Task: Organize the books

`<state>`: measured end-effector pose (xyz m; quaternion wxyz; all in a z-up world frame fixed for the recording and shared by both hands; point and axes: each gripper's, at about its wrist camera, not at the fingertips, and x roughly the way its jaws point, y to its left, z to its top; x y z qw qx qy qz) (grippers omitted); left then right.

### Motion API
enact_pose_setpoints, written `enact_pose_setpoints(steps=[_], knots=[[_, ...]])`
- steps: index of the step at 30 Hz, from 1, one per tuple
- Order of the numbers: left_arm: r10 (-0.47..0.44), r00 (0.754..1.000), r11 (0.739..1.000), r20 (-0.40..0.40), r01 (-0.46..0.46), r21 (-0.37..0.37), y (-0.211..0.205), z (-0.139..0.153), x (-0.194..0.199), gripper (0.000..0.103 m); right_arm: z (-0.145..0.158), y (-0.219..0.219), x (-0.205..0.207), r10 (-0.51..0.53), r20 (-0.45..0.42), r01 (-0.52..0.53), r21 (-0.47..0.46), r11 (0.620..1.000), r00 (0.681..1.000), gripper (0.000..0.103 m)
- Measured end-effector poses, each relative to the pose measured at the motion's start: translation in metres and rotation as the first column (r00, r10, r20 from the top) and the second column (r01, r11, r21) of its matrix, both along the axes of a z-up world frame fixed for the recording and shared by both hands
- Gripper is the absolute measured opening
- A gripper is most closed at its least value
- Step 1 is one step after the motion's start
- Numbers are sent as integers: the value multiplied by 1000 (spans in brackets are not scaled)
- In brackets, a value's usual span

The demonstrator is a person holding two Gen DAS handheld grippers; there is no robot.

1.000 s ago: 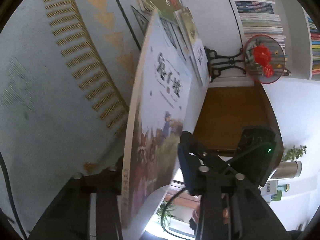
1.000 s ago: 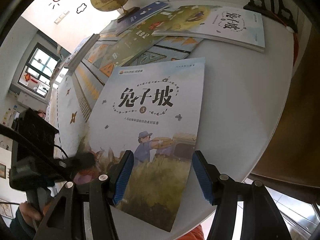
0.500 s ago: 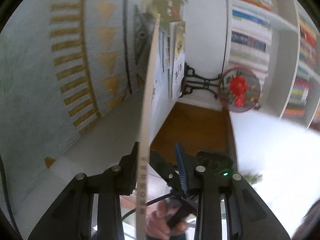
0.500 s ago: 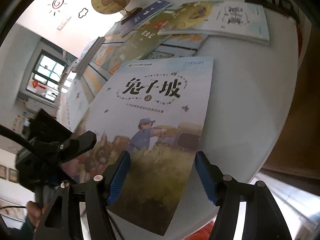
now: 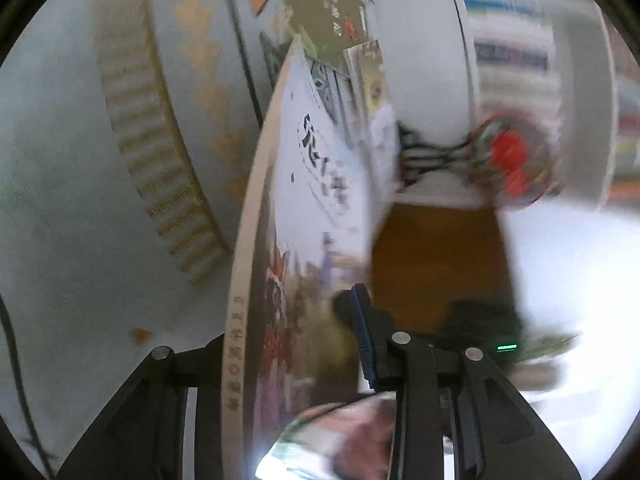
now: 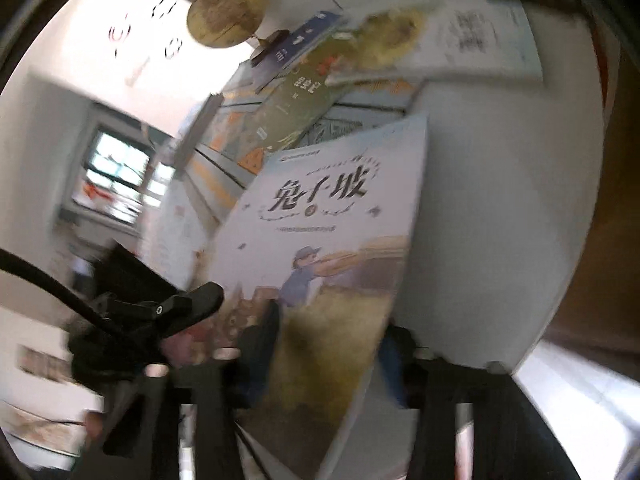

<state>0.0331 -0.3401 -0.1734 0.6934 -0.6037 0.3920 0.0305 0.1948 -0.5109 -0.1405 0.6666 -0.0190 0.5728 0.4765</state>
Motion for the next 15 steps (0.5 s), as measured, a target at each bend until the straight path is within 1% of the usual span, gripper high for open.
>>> enact_pose_setpoints(steps=[1,2,4,5,7,9,10,12,15], knots=[[-22,999,997,-40,25,71,-3,5,3,29,3,2,-4,13,34,-12,-6,1000,999,32],[-53,995,986,-84,66,151,-7,11,7,29,6,4,-6,20,57,-20,-8,1000,998,32],[-87,987,960,-132,118,255,-15,21,13,31,11,7,-12,39,106,-38,-12,999,994,32],[-100,983,937,-155,145,319,-20,29,16,31,13,8,-15,51,126,-49,-20,999,991,31],[-113,976,894,-185,181,409,-27,41,18,30,15,6,-19,77,161,-73,-34,997,984,31],[-134,972,852,-191,211,478,-34,51,16,30,17,5,-20,92,154,-90,-19,996,984,31],[-140,973,842,-185,216,495,-33,58,18,30,20,2,-20,87,147,-89,3,996,985,31],[-158,972,819,-175,228,527,-34,71,17,30,28,-3,-24,85,163,-91,29,995,983,31],[-163,973,802,-164,228,552,-36,83,15,31,43,-7,-32,98,212,-111,46,993,972,31]])
